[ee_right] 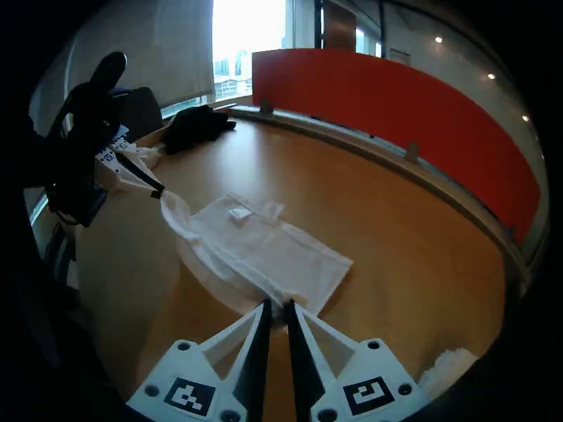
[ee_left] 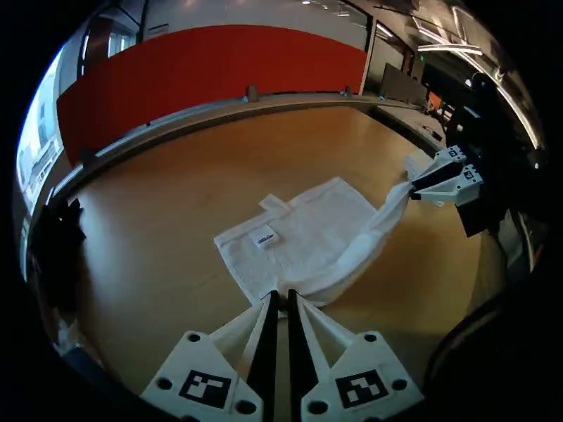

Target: Fold towel

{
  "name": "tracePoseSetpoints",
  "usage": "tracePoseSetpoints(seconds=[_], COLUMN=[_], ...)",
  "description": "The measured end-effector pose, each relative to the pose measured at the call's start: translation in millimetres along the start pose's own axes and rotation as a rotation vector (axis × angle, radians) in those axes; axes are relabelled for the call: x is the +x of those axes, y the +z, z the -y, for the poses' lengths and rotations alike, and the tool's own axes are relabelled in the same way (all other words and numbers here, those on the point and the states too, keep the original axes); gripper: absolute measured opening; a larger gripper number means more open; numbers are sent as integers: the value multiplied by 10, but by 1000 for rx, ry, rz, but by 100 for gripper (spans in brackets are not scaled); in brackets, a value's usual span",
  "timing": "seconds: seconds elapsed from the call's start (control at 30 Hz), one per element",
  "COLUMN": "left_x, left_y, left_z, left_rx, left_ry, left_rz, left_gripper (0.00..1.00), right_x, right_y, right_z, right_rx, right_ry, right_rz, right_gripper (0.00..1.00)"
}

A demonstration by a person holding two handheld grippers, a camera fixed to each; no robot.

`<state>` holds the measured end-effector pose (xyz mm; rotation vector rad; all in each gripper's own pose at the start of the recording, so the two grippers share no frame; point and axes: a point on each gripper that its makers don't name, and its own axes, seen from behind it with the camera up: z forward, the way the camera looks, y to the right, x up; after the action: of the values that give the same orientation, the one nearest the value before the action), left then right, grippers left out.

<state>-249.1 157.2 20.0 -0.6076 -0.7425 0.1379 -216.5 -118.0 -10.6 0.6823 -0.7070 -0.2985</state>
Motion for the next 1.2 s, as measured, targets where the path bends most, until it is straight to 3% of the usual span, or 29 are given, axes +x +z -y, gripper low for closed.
tracePoseSetpoints(seconds=[0.27, 0.67, 1.2], left_x=[146, 225, 269], left_y=[122, 394, 674], left_z=[146, 388, 548], left_rx=[13, 26, 55], left_ry=[33, 31, 11], left_rz=[7, 28, 33], left_gripper=[9, 9, 11], right_x=[68, 71, -48], right_y=[175, 454, 676], right_z=[-197, -420, -593], right_rx=[-7, -8, -29], right_ry=[-11, -4, 26], right_rz=[13, 50, 93], right_gripper=[16, 16, 17])
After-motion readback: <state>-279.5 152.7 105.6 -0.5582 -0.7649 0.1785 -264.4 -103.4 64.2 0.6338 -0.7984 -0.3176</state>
